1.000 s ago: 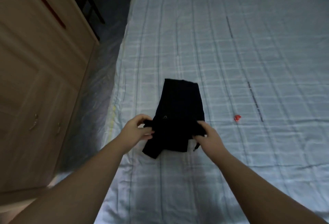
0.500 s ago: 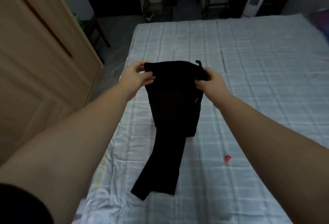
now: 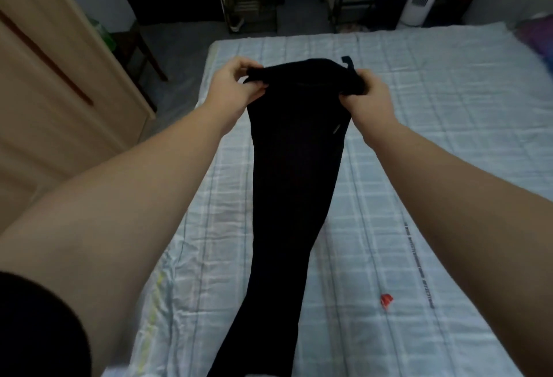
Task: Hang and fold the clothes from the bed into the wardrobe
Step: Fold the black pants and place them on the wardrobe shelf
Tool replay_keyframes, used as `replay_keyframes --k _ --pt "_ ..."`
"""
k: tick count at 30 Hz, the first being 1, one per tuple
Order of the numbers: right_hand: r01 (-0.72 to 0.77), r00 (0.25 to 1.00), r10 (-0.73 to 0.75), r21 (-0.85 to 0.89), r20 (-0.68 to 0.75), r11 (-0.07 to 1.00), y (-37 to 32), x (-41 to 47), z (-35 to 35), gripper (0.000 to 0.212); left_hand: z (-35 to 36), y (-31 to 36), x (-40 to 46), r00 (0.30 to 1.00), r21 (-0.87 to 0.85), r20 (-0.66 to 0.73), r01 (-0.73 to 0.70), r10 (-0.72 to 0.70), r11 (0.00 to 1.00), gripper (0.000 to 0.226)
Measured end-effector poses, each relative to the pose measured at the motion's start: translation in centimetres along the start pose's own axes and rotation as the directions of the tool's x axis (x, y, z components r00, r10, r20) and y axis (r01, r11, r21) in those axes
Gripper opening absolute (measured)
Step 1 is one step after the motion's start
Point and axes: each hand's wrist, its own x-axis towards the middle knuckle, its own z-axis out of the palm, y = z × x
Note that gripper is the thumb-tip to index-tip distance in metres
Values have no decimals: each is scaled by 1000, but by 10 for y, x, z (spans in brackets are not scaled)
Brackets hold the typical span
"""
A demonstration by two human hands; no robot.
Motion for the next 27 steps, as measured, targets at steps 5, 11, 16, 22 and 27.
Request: replay_keyframes --k 5,11,16,22,27 --pt "20 1000 -20 -47 -5 999 7 26 6 31 -1 -11 37 999 0 33 11 -11 1000 28" --pt "-23 1000 26 -158 14 987 64 33 26 24 -8 -68 44 994 37 58 92 -94 995 29" --pt "-75 996 85 -332 17 940 122 40 45 27 -14 -119 43 985 87 56 157 -162 984 29" --pt "-185 981 193 -188 24 965 166 12 64 28 -26 -178 23 962 57 55 266 -269 962 31" --pt "-246 967 244 27 67 969 173 1 73 36 -33 -180 12 970 39 61 231 -234 972 28"
